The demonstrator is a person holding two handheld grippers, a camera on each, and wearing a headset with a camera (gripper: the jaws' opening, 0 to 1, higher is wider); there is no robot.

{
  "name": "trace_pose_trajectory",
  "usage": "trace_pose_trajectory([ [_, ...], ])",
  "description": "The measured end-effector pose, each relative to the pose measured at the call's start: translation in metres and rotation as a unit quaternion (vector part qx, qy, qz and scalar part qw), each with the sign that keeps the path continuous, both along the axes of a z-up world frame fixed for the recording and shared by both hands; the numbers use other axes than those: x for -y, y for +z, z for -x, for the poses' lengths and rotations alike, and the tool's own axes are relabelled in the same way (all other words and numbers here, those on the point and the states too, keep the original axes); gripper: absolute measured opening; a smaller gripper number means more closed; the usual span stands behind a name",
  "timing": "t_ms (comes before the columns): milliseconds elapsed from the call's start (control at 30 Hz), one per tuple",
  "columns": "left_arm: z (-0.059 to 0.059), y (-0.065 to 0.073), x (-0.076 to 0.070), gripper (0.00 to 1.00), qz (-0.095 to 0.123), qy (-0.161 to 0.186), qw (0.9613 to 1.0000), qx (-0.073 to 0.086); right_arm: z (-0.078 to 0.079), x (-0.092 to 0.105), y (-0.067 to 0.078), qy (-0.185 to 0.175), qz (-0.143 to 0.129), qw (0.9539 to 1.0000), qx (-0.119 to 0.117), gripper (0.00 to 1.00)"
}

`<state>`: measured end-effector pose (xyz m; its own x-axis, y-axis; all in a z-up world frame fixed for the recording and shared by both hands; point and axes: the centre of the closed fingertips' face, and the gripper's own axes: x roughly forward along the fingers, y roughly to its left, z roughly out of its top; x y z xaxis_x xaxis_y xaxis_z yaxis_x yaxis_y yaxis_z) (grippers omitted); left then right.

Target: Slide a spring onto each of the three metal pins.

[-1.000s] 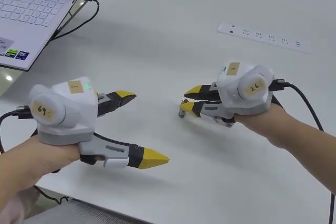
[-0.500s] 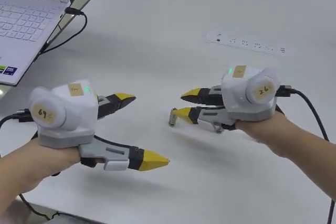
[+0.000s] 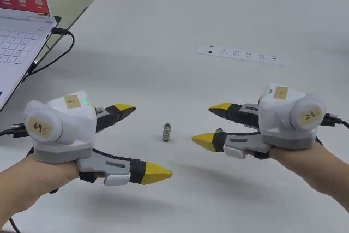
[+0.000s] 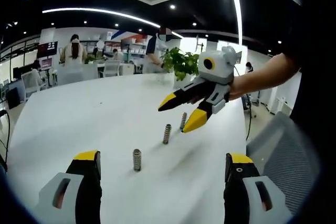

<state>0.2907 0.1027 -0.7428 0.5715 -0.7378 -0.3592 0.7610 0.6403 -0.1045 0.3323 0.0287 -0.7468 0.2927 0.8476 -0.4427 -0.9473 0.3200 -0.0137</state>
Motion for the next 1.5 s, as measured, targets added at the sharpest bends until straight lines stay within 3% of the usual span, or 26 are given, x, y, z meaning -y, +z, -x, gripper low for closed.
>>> trace_pose_trajectory([
  [233, 0.004, 0.002, 0.005, 0.98, -0.005, -0.011, 0.9999, 0.001, 0.006, 0.037, 0.008, -0.044, -0.035, 0.9984, -0.006, 0.55],
  [567, 0.008, 0.004, 0.006, 0.98, -0.011, -0.007, 0.9999, 0.007, 0.016, 0.084, 0.008, -0.102, -0.052, 0.9934, -0.006, 0.72],
  [867, 0.013, 0.008, 0.005, 0.98, -0.013, 0.001, 0.9998, 0.016, 0.026, 0.102, 0.012, -0.132, -0.078, 0.9881, -0.011, 0.83],
  [1133, 0.015, 0.015, 0.002, 0.98, -0.004, 0.012, 0.9997, 0.022, 0.031, 0.12, 0.005, -0.159, -0.079, 0.984, -0.017, 0.89],
  [1500, 0.016, 0.01, 0.001, 0.98, 0.005, 0.018, 0.9997, 0.014, 0.035, 0.126, 0.004, -0.177, -0.086, 0.98, -0.025, 0.94],
])
